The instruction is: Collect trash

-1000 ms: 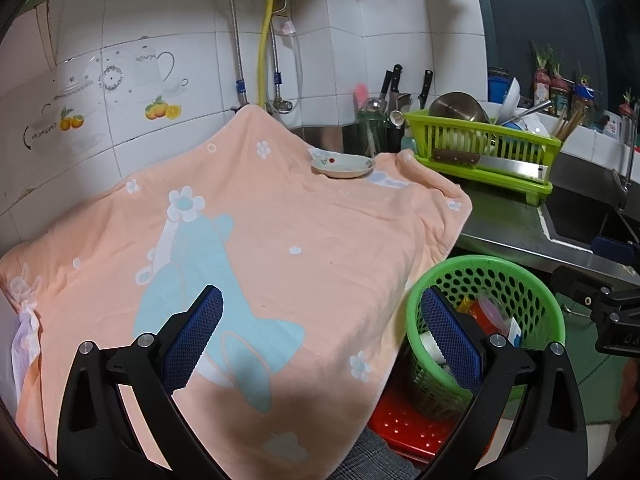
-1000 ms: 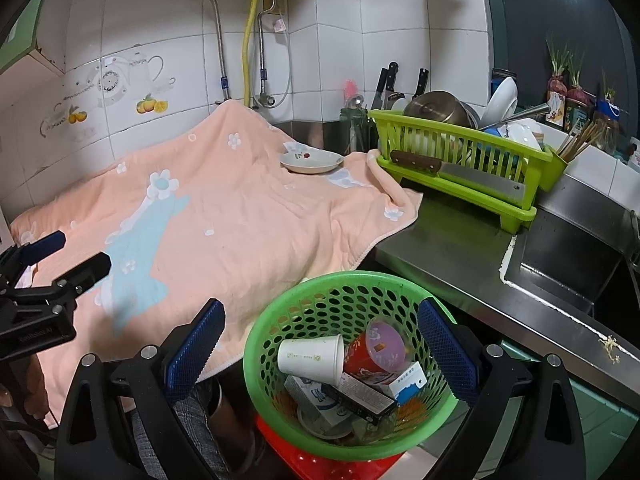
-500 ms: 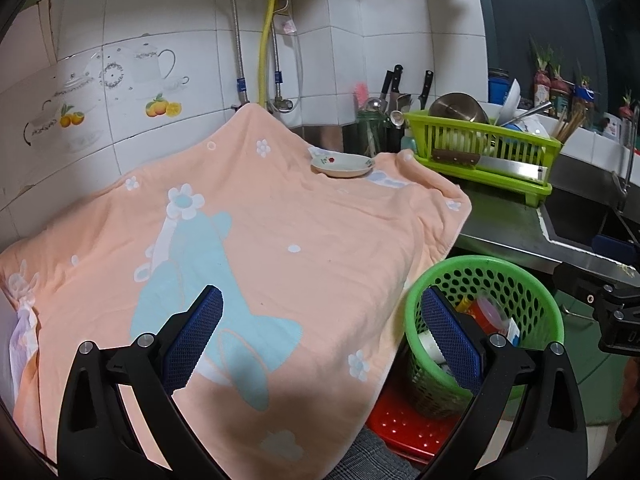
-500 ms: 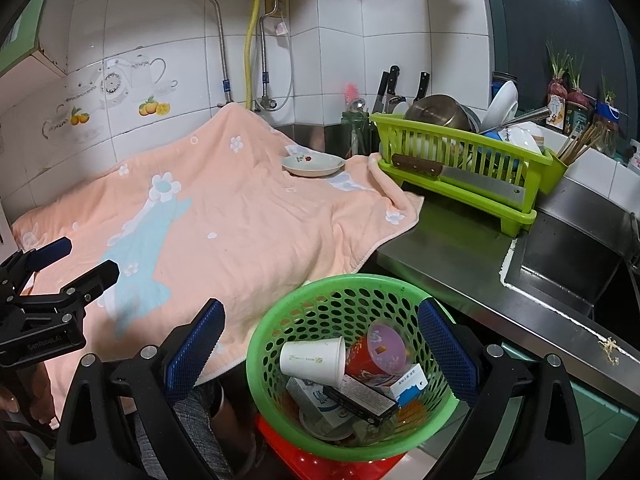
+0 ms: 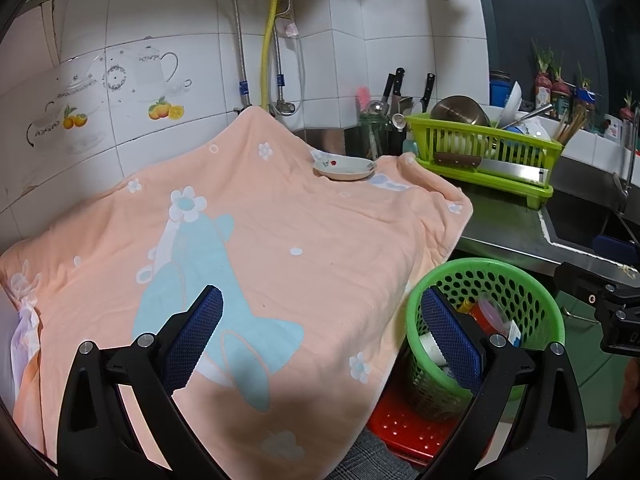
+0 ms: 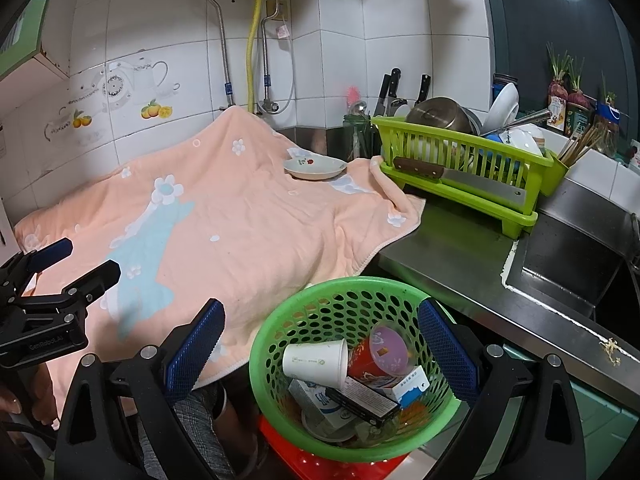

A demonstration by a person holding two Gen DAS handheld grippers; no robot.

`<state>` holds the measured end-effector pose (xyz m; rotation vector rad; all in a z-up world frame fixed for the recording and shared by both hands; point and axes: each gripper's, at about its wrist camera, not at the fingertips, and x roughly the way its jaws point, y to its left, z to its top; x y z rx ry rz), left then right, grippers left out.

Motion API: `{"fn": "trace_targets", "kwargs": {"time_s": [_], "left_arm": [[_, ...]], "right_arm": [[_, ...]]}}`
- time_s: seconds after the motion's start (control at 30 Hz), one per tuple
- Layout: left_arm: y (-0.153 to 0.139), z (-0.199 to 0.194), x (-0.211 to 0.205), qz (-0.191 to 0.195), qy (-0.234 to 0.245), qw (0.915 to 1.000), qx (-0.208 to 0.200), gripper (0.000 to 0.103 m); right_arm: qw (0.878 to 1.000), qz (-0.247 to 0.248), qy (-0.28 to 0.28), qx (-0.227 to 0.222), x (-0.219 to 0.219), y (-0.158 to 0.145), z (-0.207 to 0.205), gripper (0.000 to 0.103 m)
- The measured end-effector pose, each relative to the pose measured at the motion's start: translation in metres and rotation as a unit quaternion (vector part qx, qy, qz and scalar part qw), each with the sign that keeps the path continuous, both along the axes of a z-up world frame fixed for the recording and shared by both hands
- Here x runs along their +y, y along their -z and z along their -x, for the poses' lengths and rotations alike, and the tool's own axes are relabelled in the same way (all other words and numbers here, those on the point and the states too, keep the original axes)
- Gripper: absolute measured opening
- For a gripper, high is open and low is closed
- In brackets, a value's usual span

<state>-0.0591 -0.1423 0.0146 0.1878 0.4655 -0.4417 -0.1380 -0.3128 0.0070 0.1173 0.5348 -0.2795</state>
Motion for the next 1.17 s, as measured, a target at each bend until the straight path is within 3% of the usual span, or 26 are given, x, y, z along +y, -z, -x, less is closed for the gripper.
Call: {"fn": "trace_targets", "kwargs": {"time_s": [0.57,1.17], "left_arm": [[-0.0003,0.0037,-0.0014,-0.007,-0.001,0.9998,-0.017,0.098],[0.0006,-0.0015,0.0022,0.002,-0.004,1.0000,-0.005,0.098]], "right_arm": [[1.000,-0.003,-0.002,0.000,0.0053,-0.0007,-0.0032,0.094],[1.000,-0.004,-0.001,0.000,0.0048,0.0013,-0.0035,0.094]]}}
